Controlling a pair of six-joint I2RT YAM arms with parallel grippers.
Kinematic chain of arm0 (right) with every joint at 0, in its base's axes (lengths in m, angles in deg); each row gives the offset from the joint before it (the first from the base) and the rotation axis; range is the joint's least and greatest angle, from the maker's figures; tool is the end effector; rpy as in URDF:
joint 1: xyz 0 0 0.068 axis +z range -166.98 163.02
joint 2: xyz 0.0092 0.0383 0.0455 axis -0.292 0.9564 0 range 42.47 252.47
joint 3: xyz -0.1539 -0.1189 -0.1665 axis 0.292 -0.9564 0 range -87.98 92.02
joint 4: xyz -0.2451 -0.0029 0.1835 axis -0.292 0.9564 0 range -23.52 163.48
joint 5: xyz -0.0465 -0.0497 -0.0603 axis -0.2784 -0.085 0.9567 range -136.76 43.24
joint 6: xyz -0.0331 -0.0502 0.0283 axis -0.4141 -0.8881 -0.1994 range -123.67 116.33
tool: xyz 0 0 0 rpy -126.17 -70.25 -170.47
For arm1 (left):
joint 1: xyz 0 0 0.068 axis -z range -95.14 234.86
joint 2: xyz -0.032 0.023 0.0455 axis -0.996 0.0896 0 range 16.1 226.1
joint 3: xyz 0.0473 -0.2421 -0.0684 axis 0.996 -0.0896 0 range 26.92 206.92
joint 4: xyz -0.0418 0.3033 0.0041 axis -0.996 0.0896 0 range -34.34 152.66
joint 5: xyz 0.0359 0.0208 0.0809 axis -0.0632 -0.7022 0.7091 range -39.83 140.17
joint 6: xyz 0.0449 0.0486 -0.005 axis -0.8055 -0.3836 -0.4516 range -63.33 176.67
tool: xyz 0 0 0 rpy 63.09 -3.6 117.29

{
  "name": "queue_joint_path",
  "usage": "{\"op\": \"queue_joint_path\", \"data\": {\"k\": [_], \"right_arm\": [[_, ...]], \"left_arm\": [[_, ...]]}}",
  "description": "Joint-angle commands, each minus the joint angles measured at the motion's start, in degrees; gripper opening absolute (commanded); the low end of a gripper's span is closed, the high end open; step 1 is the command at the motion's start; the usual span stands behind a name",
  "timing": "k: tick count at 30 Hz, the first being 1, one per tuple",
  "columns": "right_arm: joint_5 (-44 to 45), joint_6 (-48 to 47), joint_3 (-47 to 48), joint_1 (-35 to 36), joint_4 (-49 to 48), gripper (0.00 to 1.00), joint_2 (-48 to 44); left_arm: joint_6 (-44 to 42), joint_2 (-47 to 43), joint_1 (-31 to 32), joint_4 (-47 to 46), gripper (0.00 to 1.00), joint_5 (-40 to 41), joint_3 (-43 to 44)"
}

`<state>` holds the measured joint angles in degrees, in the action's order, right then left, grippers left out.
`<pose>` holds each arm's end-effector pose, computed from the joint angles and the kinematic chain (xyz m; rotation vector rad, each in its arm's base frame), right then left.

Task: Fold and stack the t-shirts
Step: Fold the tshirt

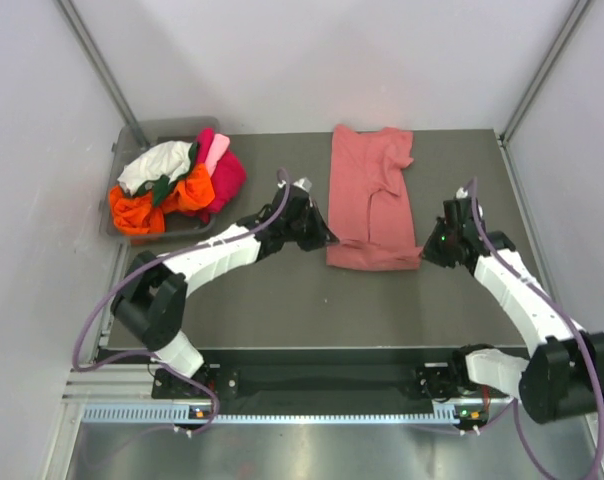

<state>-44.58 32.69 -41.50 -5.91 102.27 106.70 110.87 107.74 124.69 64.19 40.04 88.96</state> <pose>0.2797 0.0527 0.2018 0.5690 2.4641 0.2909 0.3088 -0.2695 0.1901 -0.2019 2.4471 -1.0207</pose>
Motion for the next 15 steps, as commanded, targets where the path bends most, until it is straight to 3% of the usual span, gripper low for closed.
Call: {"op": "queue_joint_path", "data": {"k": [1, 9, 15], "right_arm": [[-3.4, -4.35, 8.26, -2.28, -4.14, 0.0, 6.42], [-12.01, -6.3, 18.27, -6.5, -14.07, 0.0, 23.11], [-12.02, -7.53, 27.59, -7.29, -14.52, 0.0, 32.61]], "left_arm": [[-4.53, 6.17, -5.2, 0.87, 0.0, -6.82, 7.62], [-9.19, 22.79, -10.56, 4.2, 0.0, -7.36, 26.18], [-10.34, 30.26, -13.38, 6.84, 0.0, -9.37, 38.57]]}}
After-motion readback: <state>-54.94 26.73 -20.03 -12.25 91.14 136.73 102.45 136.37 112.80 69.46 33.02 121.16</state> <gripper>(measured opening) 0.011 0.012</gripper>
